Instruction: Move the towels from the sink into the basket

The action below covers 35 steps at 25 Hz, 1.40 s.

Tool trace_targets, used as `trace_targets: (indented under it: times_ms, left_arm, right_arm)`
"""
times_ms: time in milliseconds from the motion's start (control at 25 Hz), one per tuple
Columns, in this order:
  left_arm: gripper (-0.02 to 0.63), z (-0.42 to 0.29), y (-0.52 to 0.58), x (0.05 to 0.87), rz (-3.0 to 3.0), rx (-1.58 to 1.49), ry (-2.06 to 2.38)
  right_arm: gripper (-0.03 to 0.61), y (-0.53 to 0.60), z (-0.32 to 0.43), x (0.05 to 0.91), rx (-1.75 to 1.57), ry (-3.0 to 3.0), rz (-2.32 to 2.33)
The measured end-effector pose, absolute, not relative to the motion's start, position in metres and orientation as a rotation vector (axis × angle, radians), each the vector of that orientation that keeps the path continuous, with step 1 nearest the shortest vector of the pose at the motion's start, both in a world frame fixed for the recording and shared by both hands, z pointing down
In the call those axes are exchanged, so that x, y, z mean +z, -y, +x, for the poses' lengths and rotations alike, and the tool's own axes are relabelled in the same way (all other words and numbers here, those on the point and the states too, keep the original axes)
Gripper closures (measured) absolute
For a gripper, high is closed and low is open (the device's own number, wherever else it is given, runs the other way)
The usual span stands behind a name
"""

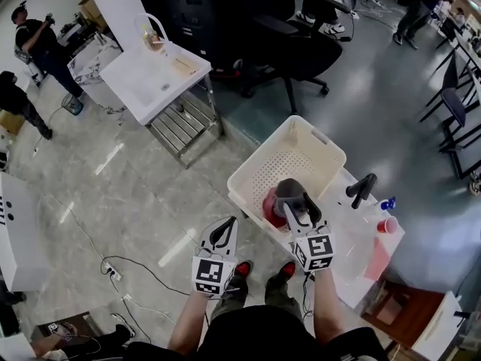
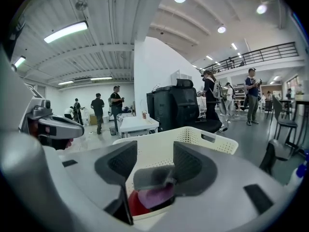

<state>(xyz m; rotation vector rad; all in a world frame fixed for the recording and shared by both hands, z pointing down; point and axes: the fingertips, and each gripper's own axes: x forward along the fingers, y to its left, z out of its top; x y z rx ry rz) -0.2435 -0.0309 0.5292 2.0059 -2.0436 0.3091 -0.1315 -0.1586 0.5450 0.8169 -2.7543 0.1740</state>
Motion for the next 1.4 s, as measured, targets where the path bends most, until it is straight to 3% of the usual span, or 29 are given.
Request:
trace_targets:
  times_ms: [760, 1400]
  left_arm:
    - [0.607, -0.211, 0.042, 0.489, 2.228, 0.266, 1.957]
    - [0.607, -0.151, 0.047, 0.456, 2.566, 0.248, 1.698]
  right_arm:
    - [0.347, 0.139, -0.085, 0.494, 0.101, 2.776, 1.041]
    - [0.531, 0.092, -0.003, 0.458, 0.002, 2.630, 1.490]
